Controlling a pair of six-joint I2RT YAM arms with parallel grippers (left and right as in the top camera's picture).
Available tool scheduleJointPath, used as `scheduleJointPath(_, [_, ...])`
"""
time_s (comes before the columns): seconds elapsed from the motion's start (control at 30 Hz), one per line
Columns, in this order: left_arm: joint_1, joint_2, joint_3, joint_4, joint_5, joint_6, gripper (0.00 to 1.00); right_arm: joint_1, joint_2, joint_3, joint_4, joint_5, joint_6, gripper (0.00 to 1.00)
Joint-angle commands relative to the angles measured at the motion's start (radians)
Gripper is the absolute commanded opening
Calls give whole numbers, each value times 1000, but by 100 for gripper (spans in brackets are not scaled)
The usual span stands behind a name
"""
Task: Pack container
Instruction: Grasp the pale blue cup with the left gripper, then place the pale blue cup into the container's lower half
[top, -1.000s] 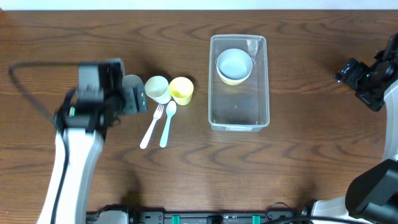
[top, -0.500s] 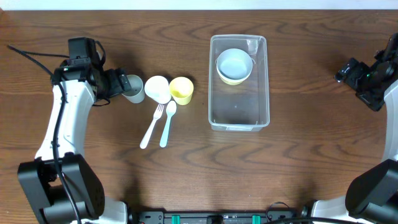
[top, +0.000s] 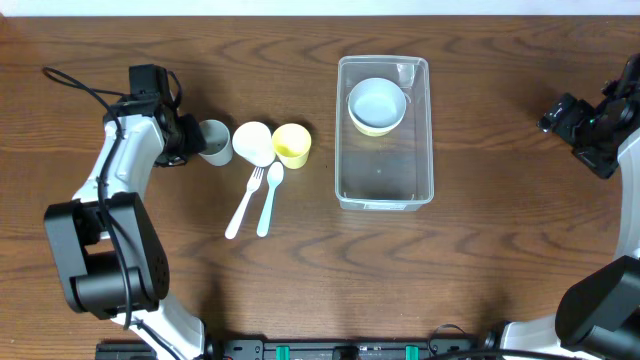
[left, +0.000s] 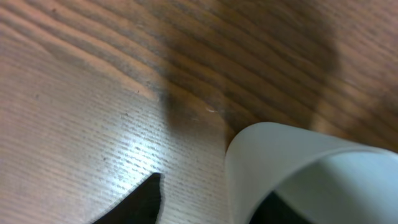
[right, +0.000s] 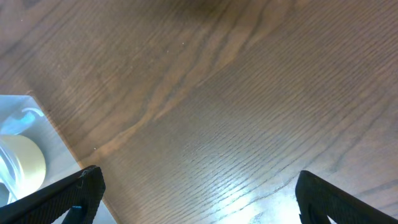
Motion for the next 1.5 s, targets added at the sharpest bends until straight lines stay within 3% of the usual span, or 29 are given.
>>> scheduleJointPath(0.0, [0,6,18,3,-4,8,22,-6,5,-2,0,6,-1,99])
scheduleJointPath(0.07, [0,-1,18,-7,0,10,6,-6,5,-2,0,6,-1,99])
scheduleJointPath(0.23, [-1,-71,53,-90,-8,102,6,-6,5,-2,0,6,-1,99])
scheduleJointPath(0.43, [-36,-230,239,-313,38,106,6,-6,5,-2,0,6,-1,99])
scheduleJointPath(0.53, [-138,-317,327,-378,125,156,6,-6,5,-2,0,6,-1,99])
scheduleJointPath(0.7, [-398,-377,347,-317,126,200,6,-6,5,-2,0,6,-1,99])
scheduleJointPath(0.87, [-579,-281,347,-233,121,200,6,-6,5,-2,0,6,-1,99])
scheduleJointPath(1.03, [-676,-107,347,-166,121,200,6,-6,5,-2,0,6,-1,99])
scheduleJointPath(1.47, [-737,190,347,-110,37,201,6,-6,5,-2,0,6,-1,99])
